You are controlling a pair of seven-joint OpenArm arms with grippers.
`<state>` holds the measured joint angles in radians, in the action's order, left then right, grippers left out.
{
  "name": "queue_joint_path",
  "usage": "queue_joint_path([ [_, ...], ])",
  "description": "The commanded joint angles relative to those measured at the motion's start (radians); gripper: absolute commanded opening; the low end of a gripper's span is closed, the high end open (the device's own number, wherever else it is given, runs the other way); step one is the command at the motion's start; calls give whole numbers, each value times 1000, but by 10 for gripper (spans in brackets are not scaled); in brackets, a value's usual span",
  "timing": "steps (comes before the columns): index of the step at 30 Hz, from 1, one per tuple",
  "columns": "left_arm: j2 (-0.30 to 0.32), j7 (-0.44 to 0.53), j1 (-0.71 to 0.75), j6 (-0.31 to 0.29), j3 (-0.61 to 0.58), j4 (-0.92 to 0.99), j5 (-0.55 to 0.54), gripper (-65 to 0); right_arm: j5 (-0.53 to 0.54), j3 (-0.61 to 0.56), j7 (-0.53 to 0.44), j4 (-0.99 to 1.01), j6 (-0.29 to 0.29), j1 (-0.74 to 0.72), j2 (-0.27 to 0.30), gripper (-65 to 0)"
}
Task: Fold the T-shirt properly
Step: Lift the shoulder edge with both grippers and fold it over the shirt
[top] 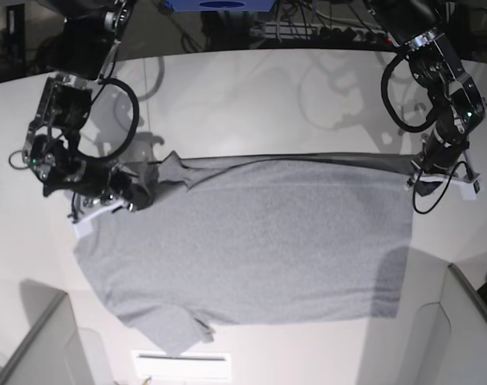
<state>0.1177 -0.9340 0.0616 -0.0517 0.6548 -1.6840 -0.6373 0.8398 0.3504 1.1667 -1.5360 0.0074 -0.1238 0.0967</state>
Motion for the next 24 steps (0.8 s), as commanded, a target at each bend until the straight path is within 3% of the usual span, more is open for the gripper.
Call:
queue_joint_path([
  [1,14,16,-24,-1,3,0,-14,-650,23,-18,-29,-1,-4,-29,16,-650],
  [6,35,17,-62,-1,1,68,-14,-650,23,-37,-97,55,-4,-38,21,-650],
  [11,43,20,-110,0,-60,138,-14,-650,23,-38,-115,104,-4,-80,38,-650],
  [19,43,20,-173,0,-60,203,-13,-650,23,-38,-132,145,-4,-115,42,-650],
  [24,43,20,-191,-1,-56,229,73,-650,23,-38,-132,167,-4,-138,42,-650],
])
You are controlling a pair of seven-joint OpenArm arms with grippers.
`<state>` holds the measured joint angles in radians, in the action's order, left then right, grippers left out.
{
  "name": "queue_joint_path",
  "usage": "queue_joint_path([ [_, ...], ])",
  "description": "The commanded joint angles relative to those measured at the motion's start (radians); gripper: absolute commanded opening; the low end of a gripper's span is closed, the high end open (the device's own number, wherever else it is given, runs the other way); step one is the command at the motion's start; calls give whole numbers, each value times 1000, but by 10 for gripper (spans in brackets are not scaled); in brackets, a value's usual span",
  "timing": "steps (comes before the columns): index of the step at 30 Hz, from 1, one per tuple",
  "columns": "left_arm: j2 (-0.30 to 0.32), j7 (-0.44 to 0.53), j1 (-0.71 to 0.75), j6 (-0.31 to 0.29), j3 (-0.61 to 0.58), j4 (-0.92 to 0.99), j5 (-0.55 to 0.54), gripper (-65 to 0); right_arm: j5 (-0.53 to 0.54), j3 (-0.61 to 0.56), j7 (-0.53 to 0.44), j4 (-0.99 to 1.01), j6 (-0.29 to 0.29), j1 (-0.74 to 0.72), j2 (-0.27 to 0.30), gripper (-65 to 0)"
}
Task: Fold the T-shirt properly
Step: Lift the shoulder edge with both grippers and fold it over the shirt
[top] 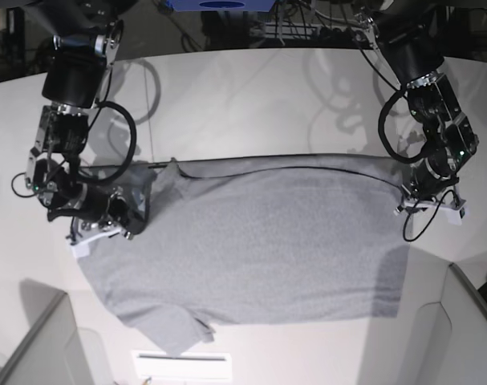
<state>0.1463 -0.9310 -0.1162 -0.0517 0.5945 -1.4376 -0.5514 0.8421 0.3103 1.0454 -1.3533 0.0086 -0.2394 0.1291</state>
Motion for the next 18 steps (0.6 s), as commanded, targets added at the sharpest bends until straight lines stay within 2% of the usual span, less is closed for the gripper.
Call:
queue_joint_path([
  [1,13,17,-17,-4,6,-18,0,-650,21,2,-11,-18,-5,-22,10,-650],
  [14,13,19,-52,-3,9,-9,11,-650,21,2,-112,56,-5,-38,36,-650],
  [18,11,19,-53,-1,9,-9,11,-650,21,2,-116,59,-5,-38,53,-650],
])
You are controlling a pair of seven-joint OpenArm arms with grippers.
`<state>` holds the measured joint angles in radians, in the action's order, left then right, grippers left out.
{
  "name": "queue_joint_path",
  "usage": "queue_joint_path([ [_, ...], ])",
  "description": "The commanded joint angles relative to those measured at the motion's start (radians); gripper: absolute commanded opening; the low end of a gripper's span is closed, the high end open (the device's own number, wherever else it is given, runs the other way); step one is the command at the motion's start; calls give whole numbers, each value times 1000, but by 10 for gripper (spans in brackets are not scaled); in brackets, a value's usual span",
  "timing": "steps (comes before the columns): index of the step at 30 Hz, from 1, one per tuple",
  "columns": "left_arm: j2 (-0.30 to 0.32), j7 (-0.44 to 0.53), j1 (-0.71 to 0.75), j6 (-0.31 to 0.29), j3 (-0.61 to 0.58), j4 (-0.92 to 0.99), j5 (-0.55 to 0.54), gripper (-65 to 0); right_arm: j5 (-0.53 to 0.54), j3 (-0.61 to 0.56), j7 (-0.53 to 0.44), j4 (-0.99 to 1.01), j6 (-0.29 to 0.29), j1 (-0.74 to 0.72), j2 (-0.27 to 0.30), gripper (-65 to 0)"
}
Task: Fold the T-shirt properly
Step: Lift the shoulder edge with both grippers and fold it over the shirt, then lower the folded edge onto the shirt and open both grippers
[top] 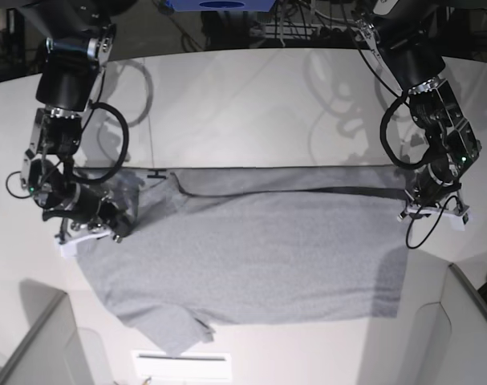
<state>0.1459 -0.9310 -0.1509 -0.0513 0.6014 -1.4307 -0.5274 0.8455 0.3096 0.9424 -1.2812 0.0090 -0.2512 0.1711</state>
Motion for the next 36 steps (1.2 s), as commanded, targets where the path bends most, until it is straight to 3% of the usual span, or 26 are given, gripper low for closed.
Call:
queue_joint_path([
  [1,11,19,-19,-2,2,-15,-13,-650,18,3,-13,-13,-5,-26,11,-650],
  [10,11,19,-16,-2,1,-15,-13,-650,18,4,-7,-13,-5,-26,9,-650],
  [12,11,19,-9,-2,1,-15,-13,-571,19,4,-6,-13,-5,-24,9,-650],
  [16,11,19,-11,-2,2,-23,-13,-398,25,10,-7,-13,-5,-24,9,-402],
  [17,11,19,-13,-2,2,-25,-18,-355,27,12,-9,-18,-5,-23,9,-374],
  [19,11,19,-17,-2,4,-26,-18,-281,27,15,-12,-21,-5,-23,9,-383],
  [22,10,19,-9,-6,18,-69,-20,-221,27,49,-23,-94,-5,17,8,-407],
  [25,-29,19,27,-12,110,-172,-27,-209,19,107,-72,-243,-4,103,-40,-407],
  [28,-64,16,89,-95,219,-244,-110,-212,21,178,-124,-392,39,211,-91,-407],
  [32,-65,16,205,-169,329,-256,-244,-212,22,217,-210,-550,85,362,-153,-402],
  [36,-64,19,297,-203,366,-247,-274,-216,27,219,-282,-627,92,505,-183,-407],
])
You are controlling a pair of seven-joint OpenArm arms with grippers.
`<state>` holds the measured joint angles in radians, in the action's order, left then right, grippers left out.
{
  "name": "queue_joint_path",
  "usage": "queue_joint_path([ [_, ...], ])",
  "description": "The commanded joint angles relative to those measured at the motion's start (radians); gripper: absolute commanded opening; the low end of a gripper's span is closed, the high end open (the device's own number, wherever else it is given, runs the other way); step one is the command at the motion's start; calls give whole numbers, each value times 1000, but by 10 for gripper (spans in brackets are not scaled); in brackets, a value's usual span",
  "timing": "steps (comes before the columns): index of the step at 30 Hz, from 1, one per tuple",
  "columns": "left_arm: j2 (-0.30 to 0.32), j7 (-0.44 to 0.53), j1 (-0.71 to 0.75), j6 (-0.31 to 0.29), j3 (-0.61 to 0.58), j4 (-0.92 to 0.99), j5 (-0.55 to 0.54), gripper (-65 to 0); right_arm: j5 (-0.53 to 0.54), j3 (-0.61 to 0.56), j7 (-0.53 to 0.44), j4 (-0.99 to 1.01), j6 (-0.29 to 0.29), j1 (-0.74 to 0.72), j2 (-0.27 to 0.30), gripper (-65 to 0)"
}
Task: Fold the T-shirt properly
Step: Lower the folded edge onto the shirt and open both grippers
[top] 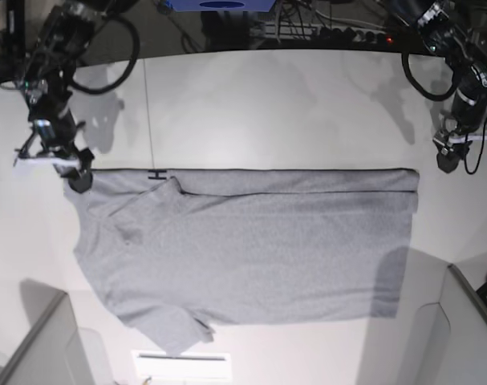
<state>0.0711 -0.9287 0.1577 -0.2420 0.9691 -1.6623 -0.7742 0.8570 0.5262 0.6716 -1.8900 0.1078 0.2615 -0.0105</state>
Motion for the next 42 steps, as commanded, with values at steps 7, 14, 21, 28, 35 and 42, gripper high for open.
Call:
queue_joint_path([
  [7,16,144,-16,-41,-37,124,-12,-216,9,30,-65,-18,39,86,-96,-401],
  [14,39,239,-68,-43,-172,241,-12,-217,9,33,-63,-3,39,86,-92,-401],
  [21,39,248,-108,-41,-183,356,-12,-217,12,36,-63,77,39,84,-75,-401],
  [28,35,247,-125,-41,-183,362,-12,-219,15,38,-63,88,39,78,-75,-404],
  [35,39,247,-129,-40,-183,403,-12,-288,15,38,-63,88,39,63,-79,-405],
  [42,39,245,-129,-40,-183,406,-12,-583,14,39,-65,122,42,35,-79,-405],
])
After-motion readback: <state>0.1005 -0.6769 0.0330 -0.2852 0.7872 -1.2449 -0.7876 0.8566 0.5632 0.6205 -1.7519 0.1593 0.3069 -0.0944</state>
